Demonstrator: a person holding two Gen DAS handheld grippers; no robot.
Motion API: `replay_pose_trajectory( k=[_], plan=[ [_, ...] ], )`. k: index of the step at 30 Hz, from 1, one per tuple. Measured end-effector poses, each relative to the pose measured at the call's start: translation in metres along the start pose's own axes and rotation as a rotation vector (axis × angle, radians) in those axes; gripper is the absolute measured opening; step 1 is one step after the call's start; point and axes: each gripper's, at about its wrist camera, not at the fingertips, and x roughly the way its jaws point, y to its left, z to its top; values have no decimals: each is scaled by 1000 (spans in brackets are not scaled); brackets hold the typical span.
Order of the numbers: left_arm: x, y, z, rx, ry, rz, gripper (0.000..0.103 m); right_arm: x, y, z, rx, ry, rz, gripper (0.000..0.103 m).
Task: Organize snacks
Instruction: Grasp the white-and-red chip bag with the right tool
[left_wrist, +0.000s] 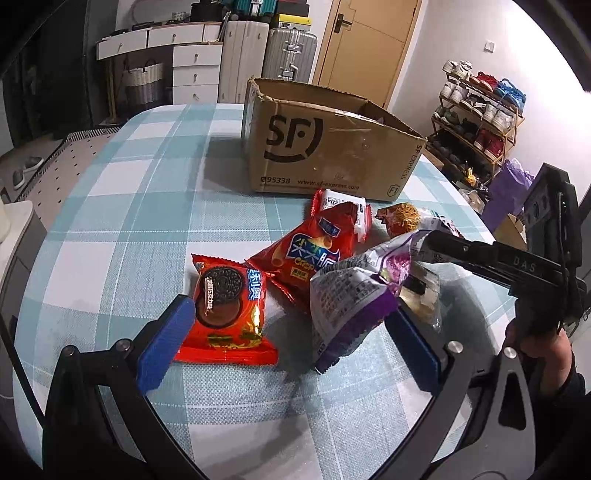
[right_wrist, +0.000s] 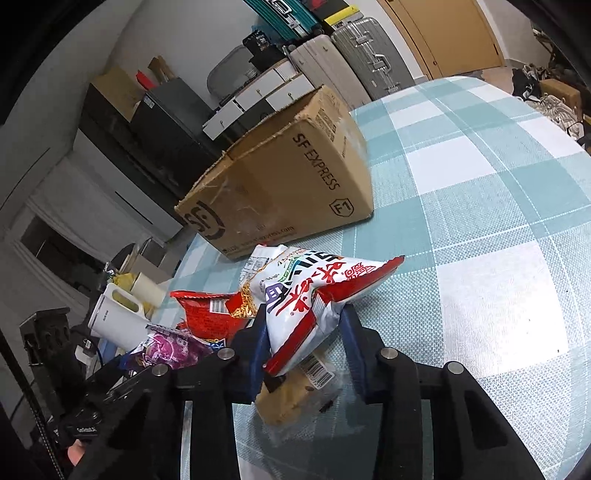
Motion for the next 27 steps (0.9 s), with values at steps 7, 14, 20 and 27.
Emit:
replay_pose_trajectory(
  k=[7, 14, 20, 27],
  plan=[
    [-4, 0, -3, -9, 3, -3, 102, -8, 6, -4, -7, -16, 27, 35],
    [-8, 1, -5, -17, 10, -12, 102, -23, 8, -7, 1, -42, 59, 34],
    [-9, -4, -7, -16, 19, -33, 102, -34, 7, -12, 7, -55, 79, 33],
    [-6, -15, -4, 1, 29, -58, 102, -48, 3, -18, 19, -77, 89, 32]
  ],
)
